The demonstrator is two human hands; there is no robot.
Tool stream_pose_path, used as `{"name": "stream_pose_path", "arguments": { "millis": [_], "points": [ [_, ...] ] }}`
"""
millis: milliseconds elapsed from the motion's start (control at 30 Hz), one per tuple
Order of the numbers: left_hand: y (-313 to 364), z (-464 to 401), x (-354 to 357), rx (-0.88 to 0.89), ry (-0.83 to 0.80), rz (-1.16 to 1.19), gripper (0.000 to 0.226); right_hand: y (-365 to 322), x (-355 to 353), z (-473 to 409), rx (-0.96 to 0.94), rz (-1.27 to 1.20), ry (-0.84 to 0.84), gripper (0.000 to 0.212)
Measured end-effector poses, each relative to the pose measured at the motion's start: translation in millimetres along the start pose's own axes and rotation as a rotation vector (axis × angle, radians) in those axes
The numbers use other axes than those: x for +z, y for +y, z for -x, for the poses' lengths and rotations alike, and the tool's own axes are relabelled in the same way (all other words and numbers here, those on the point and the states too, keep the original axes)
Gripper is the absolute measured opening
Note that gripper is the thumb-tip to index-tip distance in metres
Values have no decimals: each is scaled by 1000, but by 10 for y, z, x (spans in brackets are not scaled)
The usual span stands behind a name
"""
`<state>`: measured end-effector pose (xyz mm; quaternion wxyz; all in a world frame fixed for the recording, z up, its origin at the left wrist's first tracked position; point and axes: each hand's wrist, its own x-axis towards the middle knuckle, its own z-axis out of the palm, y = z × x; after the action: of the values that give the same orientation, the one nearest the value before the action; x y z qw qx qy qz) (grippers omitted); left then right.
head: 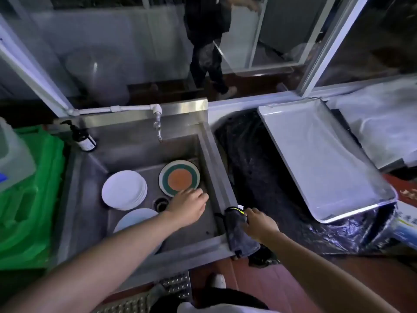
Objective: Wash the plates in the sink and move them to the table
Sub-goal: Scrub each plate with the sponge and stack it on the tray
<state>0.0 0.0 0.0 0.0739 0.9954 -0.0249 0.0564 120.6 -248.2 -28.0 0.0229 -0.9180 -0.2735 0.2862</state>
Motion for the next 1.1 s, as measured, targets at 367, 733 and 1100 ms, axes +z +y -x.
{"name": "stream_pose_path", "arguments": {
  "millis": [367,733,1100],
  "points": [
    [302,418,389,-70,-231,46,6,53,599,-146,177,-98,-112,64],
    [152,306,91,-335,-330,277,22,-388,67,-215,-105,-217,-192,63],
    [-339,584,-270,-1139,-90,1518,44,-1713,-351,-173,-242,-822,-126,45]
  ]
}}
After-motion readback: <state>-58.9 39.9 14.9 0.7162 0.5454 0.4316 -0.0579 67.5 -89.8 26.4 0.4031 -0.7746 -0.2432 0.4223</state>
